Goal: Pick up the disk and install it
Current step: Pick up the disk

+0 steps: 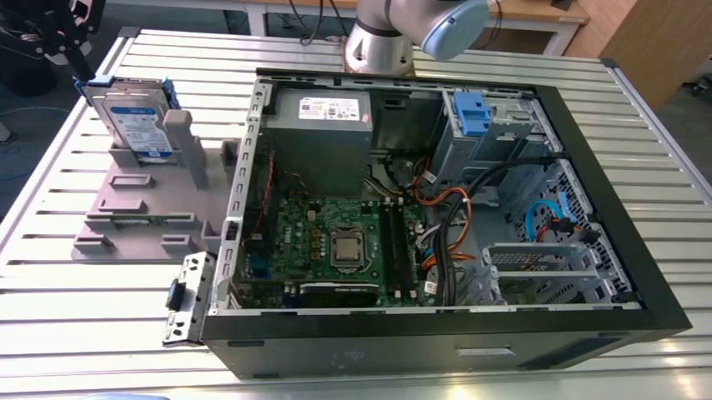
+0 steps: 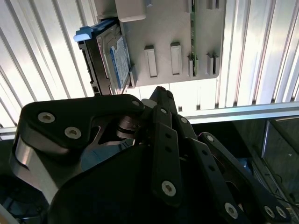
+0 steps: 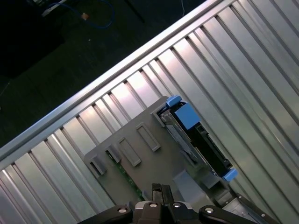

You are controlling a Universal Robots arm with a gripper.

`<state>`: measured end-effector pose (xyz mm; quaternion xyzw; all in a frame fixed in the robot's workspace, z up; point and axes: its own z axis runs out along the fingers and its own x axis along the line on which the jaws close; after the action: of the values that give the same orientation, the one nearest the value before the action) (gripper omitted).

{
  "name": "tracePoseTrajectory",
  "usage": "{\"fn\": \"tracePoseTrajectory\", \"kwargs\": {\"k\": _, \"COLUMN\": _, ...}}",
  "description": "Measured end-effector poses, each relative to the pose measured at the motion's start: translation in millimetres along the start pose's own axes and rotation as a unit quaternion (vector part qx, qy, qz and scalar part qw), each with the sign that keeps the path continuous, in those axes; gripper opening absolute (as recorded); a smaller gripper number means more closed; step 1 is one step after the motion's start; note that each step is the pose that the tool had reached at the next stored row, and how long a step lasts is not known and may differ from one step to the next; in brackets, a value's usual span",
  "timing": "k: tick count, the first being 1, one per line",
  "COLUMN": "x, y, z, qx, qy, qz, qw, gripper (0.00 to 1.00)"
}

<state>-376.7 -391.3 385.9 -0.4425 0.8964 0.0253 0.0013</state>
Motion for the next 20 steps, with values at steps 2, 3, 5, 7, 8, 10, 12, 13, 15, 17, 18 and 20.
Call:
{"fn": "tracePoseTrajectory", "kwargs": {"k": 2, "x": 0.0, "y": 0.0, "z": 0.0, "qx": 0.0, "qy": 0.0, "qz": -0.001, "qw": 1.0, "gripper": 0.11}}
{"fn": "tracePoseTrajectory", "kwargs": {"k": 3, "x": 0.0, "y": 0.0, "z": 0.0, "qx": 0.0, "qy": 0.0001, "qz": -0.001, "qw": 1.0, "gripper": 0.11}}
{"fn": "tracePoseTrajectory", "kwargs": {"k": 5, "x": 0.0, "y": 0.0, "z": 0.0, "qx": -0.0001, "qy": 0.0001, "qz": -0.002, "qw": 1.0, "gripper": 0.11}}
{"fn": "tracePoseTrajectory", "kwargs": {"k": 7, "x": 0.0, "y": 0.0, "z": 0.0, "qx": -0.0001, "qy": 0.0001, "qz": -0.003, "qw": 0.99999, "gripper": 0.11}}
{"fn": "tracePoseTrajectory", "kwargs": {"k": 8, "x": 0.0, "y": 0.0, "z": 0.0, "qx": -0.0001, "qy": 0.0001, "qz": -0.004, "qw": 0.99999, "gripper": 0.11}}
{"fn": "tracePoseTrajectory", "kwargs": {"k": 10, "x": 0.0, "y": 0.0, "z": 0.0, "qx": -0.0001, "qy": 0.0002, "qz": -0.005, "qw": 0.99999, "gripper": 0.11}}
{"fn": "tracePoseTrajectory", "kwargs": {"k": 12, "x": 0.0, "y": 0.0, "z": 0.0, "qx": -0.0001, "qy": 0.0002, "qz": -0.005, "qw": 0.99999, "gripper": 0.11}}
{"fn": "tracePoseTrajectory", "kwargs": {"k": 13, "x": 0.0, "y": 0.0, "z": 0.0, "qx": -0.0002, "qy": 0.0003, "qz": -0.006, "qw": 0.99998, "gripper": 0.11}}
{"fn": "tracePoseTrajectory", "kwargs": {"k": 15, "x": 0.0, "y": 0.0, "z": 0.0, "qx": -0.0002, "qy": 0.0003, "qz": -0.007, "qw": 0.99998, "gripper": 0.11}}
{"fn": "tracePoseTrajectory", "kwargs": {"k": 17, "x": 0.0, "y": 0.0, "z": 0.0, "qx": -0.0002, "qy": 0.0003, "qz": -0.008, "qw": 0.99997, "gripper": 0.11}}
{"fn": "tracePoseTrajectory", "kwargs": {"k": 18, "x": 0.0, "y": 0.0, "z": 0.0, "qx": -0.0002, "qy": 0.0003, "qz": -0.008, "qw": 0.99997, "gripper": 0.11}}
{"fn": "tracePoseTrajectory", "kwargs": {"k": 20, "x": 0.0, "y": 0.0, "z": 0.0, "qx": -0.0002, "qy": 0.0004, "qz": -0.009, "qw": 0.99996, "gripper": 0.11}}
